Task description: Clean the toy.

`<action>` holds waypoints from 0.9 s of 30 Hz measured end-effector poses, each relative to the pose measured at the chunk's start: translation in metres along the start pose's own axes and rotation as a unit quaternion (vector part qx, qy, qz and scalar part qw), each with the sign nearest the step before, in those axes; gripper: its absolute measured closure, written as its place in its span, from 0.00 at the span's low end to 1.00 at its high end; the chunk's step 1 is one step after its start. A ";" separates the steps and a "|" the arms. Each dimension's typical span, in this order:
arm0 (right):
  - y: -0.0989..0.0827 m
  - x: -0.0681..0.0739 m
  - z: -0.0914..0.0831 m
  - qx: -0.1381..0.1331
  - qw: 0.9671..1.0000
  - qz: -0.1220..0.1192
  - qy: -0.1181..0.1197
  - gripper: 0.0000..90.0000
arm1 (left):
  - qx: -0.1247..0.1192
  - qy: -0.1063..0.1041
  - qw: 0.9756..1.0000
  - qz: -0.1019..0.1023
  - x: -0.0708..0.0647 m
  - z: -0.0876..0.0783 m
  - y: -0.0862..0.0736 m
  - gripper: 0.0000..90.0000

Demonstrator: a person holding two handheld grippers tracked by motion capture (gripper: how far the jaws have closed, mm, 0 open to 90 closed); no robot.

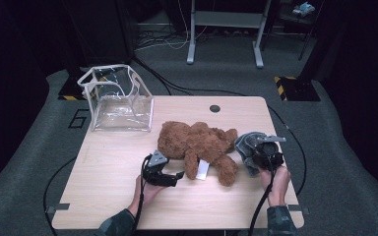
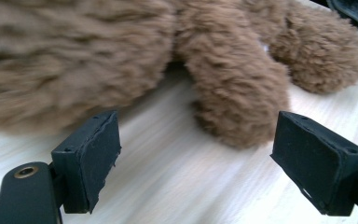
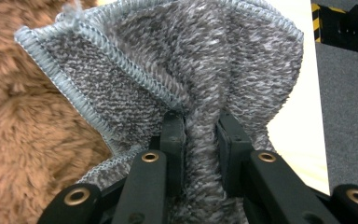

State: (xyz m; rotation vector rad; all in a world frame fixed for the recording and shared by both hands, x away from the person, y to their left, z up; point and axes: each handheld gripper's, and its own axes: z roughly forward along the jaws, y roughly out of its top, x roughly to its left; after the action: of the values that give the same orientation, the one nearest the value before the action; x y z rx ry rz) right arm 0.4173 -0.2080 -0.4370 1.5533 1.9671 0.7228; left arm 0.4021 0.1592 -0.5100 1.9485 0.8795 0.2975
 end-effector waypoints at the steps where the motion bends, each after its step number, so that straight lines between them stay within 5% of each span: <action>1: -0.001 -0.002 0.000 0.000 1.000 -0.001 -0.001 0.84 | 0.002 -0.002 1.000 0.000 -0.003 0.002 0.001 0.17; 9: -0.009 -0.007 0.004 0.009 1.000 0.012 -0.001 0.84 | 0.014 0.013 1.000 0.003 -0.025 0.023 0.004 0.18; 19: -0.014 -0.009 0.005 0.012 1.000 0.014 0.002 0.84 | 0.037 0.040 0.998 0.002 -0.037 0.041 0.004 0.18; 27: -0.014 -0.008 0.006 0.013 1.000 0.013 0.002 0.84 | 0.037 0.060 0.997 0.003 -0.044 0.046 0.005 0.35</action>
State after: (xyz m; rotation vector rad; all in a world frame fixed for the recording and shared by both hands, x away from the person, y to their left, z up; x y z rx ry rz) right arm 0.4133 -0.2180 -0.4508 1.5965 1.9704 0.7127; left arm 0.3976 0.0967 -0.5234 2.0181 0.9760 0.3940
